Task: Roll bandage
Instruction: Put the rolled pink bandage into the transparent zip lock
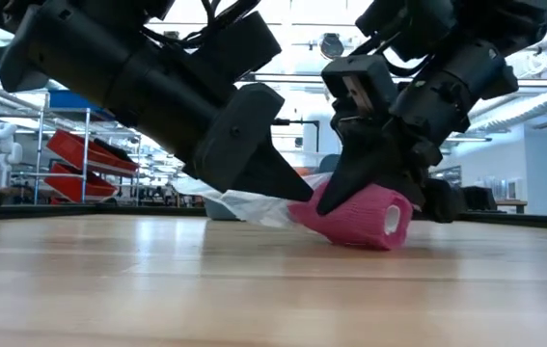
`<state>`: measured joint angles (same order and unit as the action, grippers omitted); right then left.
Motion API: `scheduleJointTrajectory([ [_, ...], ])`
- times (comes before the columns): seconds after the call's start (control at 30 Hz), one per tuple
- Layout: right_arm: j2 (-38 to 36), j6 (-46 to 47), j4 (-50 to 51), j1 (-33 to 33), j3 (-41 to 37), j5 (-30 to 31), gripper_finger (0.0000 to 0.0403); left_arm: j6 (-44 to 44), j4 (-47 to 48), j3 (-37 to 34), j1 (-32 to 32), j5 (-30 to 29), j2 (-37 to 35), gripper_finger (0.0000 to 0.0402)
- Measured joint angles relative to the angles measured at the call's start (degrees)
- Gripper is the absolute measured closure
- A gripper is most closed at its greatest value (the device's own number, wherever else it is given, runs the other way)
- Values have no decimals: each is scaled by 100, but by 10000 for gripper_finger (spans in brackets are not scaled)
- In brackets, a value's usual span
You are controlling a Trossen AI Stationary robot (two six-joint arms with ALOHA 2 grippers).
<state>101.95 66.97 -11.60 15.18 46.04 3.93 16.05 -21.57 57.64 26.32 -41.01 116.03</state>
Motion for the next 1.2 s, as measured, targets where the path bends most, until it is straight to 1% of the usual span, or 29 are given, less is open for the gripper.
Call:
scheduleJointTrajectory([
  [0.07, -27, -121, -25, -2, 0, -74, 293, -9, 5, -2, 1, 9, 0, 402],
  [0.17, -91, -268, 59, 0, 0, -369, 254, -15, 6, 0, 8, 31, 0, 402],
  [0.3, -277, -340, 68, 4, 0, -405, 211, -23, 0, 0, 1, 30, 0, 402],
  [0.4, -454, -274, 284, 11, 0, -410, 192, -23, -17, 0, 1, 28, 0, 402],
  [0.53, -736, -205, 802, 188, 2, -385, 188, -23, -13, 0, 1, 28, 0, 401],
  [0.67, -990, -97, 1135, 491, 2, -277, 194, 3, -4, 0, 3, 28, 0, 402],
  [0.8, -1136, -158, 1213, 659, 4, 582, 197, 12, -44, 0, 1, 26, 0, 402],
  [0.87, -1141, -179, 1209, 651, 8, 805, 197, 18, -36, 10, 1, 23, 2, 401],
  [0.97, -996, -251, 1216, 651, 11, 1078, 198, 20, -39, 80, 7, 23, 4, 402],
  [1.1, -629, -402, 1062, 621, 11, 1154, 198, 18, -47, 140, 50, 26, 4, 402],
  [1.2, -365, -612, 727, 619, 11, 1237, 196, 18, -39, 140, 73, 26, 4, 401],
])
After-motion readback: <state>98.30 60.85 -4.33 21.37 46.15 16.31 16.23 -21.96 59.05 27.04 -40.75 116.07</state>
